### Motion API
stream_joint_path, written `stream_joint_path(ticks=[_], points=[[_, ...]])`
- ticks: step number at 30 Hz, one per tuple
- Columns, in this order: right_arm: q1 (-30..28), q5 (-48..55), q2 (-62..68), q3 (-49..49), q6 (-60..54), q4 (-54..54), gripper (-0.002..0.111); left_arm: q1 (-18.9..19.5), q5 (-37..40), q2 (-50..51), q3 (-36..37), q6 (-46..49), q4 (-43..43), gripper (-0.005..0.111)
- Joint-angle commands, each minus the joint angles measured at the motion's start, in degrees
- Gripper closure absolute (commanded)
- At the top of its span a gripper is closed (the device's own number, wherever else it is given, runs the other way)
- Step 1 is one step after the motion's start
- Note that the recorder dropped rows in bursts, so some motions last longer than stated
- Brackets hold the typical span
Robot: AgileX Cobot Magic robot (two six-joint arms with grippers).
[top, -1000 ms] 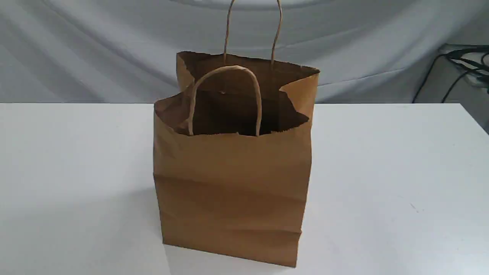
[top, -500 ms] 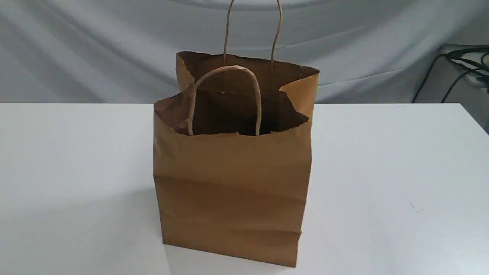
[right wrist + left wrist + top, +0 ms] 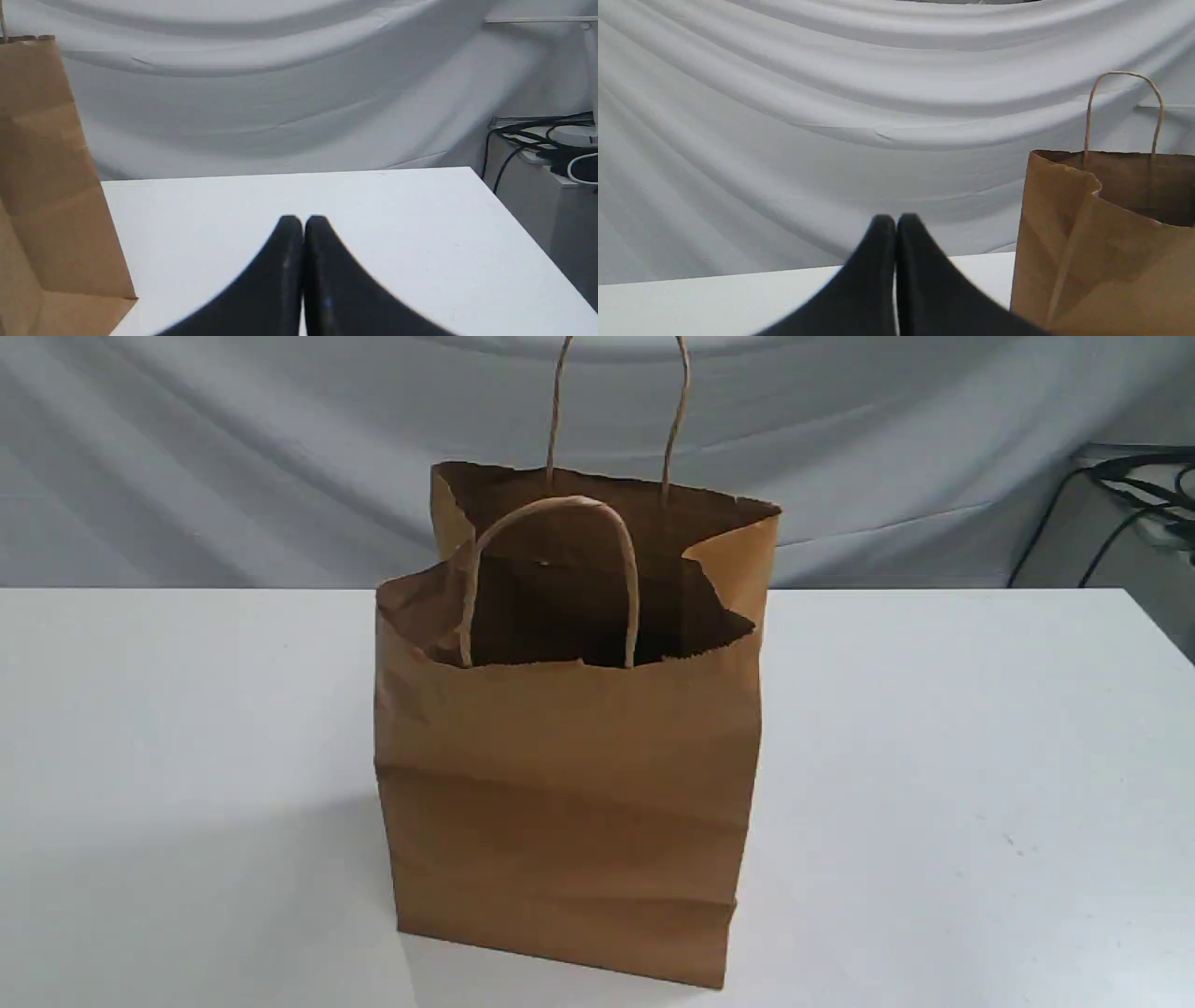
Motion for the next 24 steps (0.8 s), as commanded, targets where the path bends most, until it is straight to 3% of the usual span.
stream_joint_path(ticks=[1,7,16,20,24], points=[[-0.46,0.17,-0.37,0.22,0.02,0.46,0.108,-0.2,-0.04,-0.14,0.42,-0.51,-0.29,0.107],[-0.46,0.17,-0.37,0.22,0.02,0.46,0.108,0.65,-3.97,-0.14,0.42,-1.5,-2.19,0.107],[-0.46,0.17,-0.37,0.22,0.02,0.46,0.108,16.56,-17.24,-0.14,8.46,-1.49,-2.2,0.107],[-0.46,0.17,-0.37,0.22,0.02,0.46,0.108,20.12,-22.74,-0.14,12.4,-1.38,-2.2,0.107],[-0.46,0.17,-0.37,0.22,0.02,0.46,0.108,22.07,-23.51,-0.14,13.81,-1.75,-4.22,0.107]])
